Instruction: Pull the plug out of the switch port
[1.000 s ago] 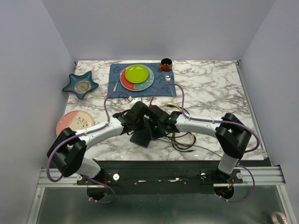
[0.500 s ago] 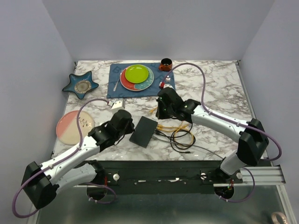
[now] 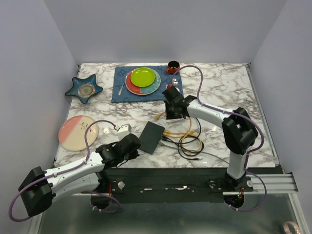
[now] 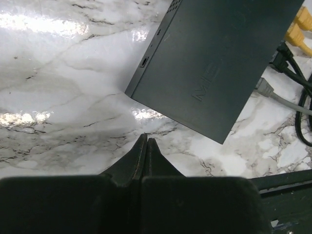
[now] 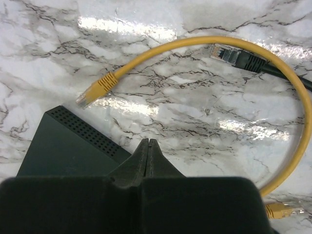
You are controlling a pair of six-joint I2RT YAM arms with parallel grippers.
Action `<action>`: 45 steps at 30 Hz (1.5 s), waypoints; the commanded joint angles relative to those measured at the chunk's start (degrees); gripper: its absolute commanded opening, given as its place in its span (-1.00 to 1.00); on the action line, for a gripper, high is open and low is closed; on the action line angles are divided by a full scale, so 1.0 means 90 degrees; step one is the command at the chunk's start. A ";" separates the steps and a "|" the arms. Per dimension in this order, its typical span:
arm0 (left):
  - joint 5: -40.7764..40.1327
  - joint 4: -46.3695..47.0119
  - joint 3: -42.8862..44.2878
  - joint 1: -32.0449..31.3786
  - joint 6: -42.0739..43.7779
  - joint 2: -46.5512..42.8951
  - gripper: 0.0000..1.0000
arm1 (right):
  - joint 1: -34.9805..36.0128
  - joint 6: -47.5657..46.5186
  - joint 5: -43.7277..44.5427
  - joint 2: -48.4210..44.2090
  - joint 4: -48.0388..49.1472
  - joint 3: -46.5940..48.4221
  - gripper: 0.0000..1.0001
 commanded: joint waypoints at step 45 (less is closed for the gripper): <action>0.1558 0.0959 0.4492 0.1705 0.1786 0.5625 -1.00 | -0.0009 0.0859 -0.1979 -0.0305 0.0809 -0.0997 -0.99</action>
